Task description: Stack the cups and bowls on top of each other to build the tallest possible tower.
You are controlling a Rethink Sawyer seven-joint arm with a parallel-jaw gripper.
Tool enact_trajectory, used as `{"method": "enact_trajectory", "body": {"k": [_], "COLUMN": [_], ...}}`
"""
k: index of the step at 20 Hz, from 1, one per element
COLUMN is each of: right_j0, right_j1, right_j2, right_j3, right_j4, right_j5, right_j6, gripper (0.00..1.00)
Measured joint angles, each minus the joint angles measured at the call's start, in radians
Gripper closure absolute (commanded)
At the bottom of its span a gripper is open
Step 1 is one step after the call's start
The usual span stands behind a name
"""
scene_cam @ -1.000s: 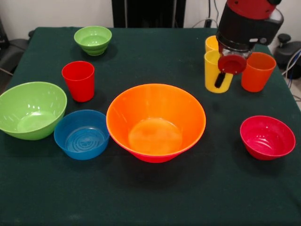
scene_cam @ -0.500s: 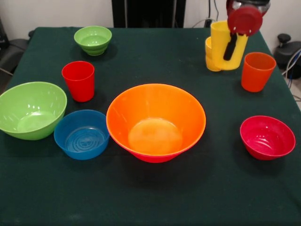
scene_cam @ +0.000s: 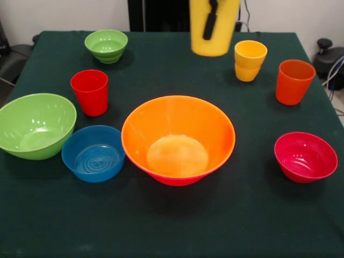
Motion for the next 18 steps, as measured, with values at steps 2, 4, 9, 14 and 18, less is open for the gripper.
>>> {"method": "enact_trajectory", "body": {"k": [2, 4, 9, 14, 18], "right_j0": [-0.025, -0.058, -0.125, -0.159, -0.174], "right_j1": [-0.001, 0.000, 0.002, 0.005, 0.007], "right_j2": [0.002, 0.006, 0.031, 0.071, 0.098], "right_j3": [0.000, 0.000, 0.000, 0.000, 0.000], "right_j4": [-0.017, -0.042, -0.115, -0.162, -0.194], "right_j5": [0.000, -0.004, -0.027, -0.035, -0.035], "right_j6": [-0.001, -0.001, -0.001, -0.001, -0.001], "gripper": [1.00, 1.00, 1.00, 1.00, 1.00]}}
